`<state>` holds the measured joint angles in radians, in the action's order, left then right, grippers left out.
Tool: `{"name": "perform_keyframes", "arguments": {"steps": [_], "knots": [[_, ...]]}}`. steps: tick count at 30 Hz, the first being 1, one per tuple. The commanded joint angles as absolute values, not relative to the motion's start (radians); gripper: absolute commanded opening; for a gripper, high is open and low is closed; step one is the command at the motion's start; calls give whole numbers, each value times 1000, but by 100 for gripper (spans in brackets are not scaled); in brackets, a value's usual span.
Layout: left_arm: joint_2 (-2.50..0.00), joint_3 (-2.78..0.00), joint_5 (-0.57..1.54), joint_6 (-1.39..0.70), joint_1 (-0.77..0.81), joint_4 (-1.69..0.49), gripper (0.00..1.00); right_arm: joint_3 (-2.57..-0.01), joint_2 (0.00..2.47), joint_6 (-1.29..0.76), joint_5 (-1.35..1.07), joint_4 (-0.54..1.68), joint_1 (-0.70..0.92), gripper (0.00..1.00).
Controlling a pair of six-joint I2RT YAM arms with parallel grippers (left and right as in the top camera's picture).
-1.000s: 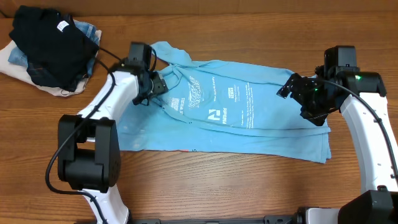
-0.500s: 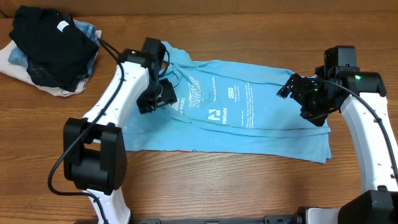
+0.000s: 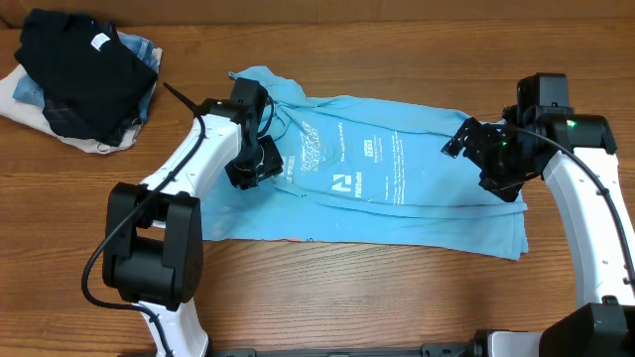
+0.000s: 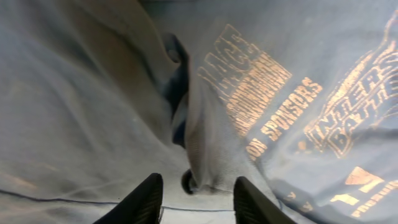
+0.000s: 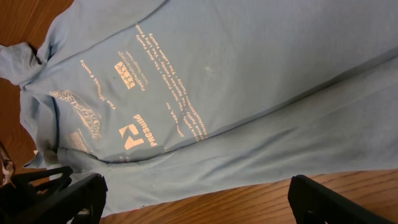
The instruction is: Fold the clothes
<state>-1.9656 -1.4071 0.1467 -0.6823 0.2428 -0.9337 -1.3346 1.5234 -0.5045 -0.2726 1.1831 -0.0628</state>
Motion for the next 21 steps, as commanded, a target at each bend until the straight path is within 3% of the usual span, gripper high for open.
{"name": "perform_keyframes", "arguments": {"steps": [1, 6, 21], "knots": [[-1958, -1401, 180, -704, 243, -927, 36, -1348, 1515, -509, -262, 1183, -59, 98], [-1958, -1401, 177, -705, 243, -908, 29, -1348, 1515, -509, -262, 1183, -59, 98], [-2007, -1391, 217, -734, 244, -839, 22, -1348, 1515, -509, -262, 1184, -59, 98]]}}
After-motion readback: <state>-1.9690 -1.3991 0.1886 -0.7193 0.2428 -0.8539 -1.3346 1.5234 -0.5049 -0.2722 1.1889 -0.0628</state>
